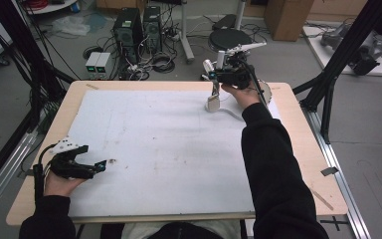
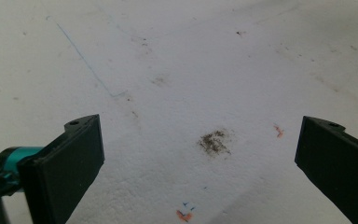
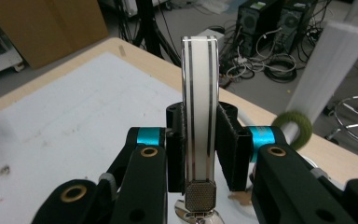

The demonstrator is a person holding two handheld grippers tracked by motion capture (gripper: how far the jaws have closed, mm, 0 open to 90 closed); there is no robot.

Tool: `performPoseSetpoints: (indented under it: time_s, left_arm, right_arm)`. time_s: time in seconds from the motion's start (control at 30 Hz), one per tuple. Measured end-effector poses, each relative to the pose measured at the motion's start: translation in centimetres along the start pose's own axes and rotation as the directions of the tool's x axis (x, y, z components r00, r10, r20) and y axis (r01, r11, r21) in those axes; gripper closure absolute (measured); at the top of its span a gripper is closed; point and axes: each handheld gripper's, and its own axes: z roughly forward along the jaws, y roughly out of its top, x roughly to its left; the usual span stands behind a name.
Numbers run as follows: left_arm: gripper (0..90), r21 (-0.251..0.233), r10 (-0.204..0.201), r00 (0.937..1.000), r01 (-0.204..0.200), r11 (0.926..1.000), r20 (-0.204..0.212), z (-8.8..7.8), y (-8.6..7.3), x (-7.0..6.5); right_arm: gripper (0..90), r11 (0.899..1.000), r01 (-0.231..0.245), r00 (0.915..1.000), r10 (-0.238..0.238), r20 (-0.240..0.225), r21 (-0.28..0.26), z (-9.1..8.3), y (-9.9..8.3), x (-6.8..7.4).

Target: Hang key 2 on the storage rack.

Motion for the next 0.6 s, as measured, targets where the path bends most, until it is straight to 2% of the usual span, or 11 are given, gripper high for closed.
performPoseSetpoints:
  time_s: [0.07,0.1,0.2,0.27,0.3,0.37,0.47,0.6]
  left_arm:
    - [1.7,0.0,-0.001,1.0,0.001,1.0,0.003,0.1,0.0,0.0]
    - [1.7,0.001,0.001,1.0,-0.001,1.0,0.003,0.1,0.1,0.1]
    - [1.7,-0.004,0.0,1.0,0.0,1.0,0.005,0.2,0.1,0.1]
    - [1.7,-0.006,0.0,1.0,0.0,1.0,0.005,0.2,0.1,0.2]
    - [1.7,-0.008,-0.001,1.0,0.001,1.0,0.006,0.2,0.1,0.2]
    - [1.7,-0.013,-0.009,0.9999,0.009,0.9999,0.007,0.3,0.2,0.3]
    - [1.7,-0.016,-0.005,1.0,0.006,0.9998,0.008,0.3,0.3,0.4]
    - [1.7,-0.027,-0.009,0.9999,0.009,0.9996,0.009,0.4,0.4,0.4]
  right_arm:
    - [74.7,1.0,-0.013,0.9999,0.013,-0.006,0.007,0.2,0.3,-0.3]
    - [74.7,0.999,0.01,0.9998,-0.01,0.017,0.039,0.3,0.8,-0.3]
    - [74.6,1.0,0.014,0.9999,-0.014,-0.006,0.028,0.3,1.4,-0.3]
    - [74.6,0.999,0.017,0.9999,-0.017,-0.002,0.037,0.3,2.0,-0.4]
    - [74.6,0.999,0.028,0.9995,-0.029,0.016,0.043,0.4,2.6,-0.5]
    - [74.6,0.999,0.02,0.9997,-0.021,0.013,0.033,0.5,2.8,-0.6]
    - [74.7,0.999,0.016,0.9998,-0.016,0.01,0.029,1.1,3.4,-0.6]
    - [74.6,0.999,0.019,0.9995,-0.02,0.024,0.05,2.3,4.3,-0.3]
